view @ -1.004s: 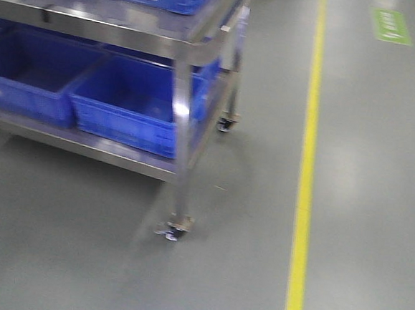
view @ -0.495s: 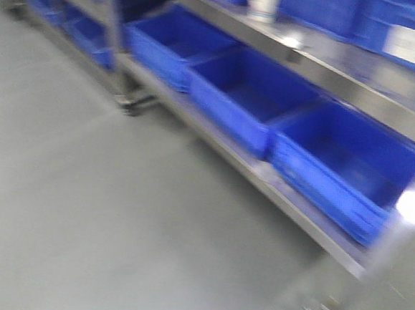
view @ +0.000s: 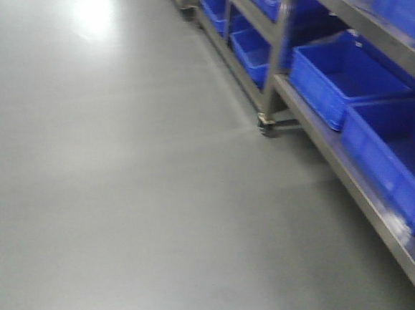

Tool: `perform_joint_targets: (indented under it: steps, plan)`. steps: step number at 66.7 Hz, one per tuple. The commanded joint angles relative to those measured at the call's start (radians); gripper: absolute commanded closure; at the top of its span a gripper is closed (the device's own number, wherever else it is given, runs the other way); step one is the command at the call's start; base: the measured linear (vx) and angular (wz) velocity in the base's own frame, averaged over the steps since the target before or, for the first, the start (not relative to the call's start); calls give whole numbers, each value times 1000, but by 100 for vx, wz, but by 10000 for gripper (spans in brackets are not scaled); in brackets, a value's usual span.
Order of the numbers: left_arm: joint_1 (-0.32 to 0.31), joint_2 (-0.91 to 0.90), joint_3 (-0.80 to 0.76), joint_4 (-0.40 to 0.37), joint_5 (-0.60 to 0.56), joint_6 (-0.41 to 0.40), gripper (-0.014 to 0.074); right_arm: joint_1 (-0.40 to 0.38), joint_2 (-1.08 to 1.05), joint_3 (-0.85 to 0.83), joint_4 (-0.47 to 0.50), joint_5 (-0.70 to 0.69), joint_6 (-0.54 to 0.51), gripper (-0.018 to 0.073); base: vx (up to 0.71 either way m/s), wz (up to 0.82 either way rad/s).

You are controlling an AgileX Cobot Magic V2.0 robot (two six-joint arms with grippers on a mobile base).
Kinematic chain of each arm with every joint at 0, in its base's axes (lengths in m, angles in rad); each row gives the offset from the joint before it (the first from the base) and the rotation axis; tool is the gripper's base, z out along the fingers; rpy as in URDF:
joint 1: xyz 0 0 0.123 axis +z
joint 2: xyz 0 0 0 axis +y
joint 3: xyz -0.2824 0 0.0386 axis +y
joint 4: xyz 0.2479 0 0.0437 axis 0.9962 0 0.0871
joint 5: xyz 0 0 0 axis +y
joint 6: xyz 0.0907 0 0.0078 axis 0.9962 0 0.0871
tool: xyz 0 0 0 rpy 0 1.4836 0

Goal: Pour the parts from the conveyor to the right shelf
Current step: 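Turn and drive between the racks of blue bins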

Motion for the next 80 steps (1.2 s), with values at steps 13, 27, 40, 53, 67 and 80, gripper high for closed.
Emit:
perform_joint_targets:
  steps: [13,27,40,53,67,80]
  plan:
    - [-3,-6,-25,-6,-72,-7,603,-1,-3,-26,-15,-85,-10,564,14,63]
    - [-3,-6,-25,-6,-72,-7,603,-1,-3,-26,-15,-85,-10,564,16,57]
    - [-3,-6,-25,-6,-72,-7,603,-1,-3,-26,-15,-85,-10,564,23,39]
    - [-3,-6,-25,-6,-72,-7,603,-1,-3,-26,-15,-85,-10,564,36,6]
    - [-3,-6,-25,-6,-72,-7,603,-1,-3,-26,-14,-85,-10,564,50,-12]
    - [-3,-6,-25,-6,-72,-7,603,-1,-3,-26,-14,-85,-10,564,59,-8]
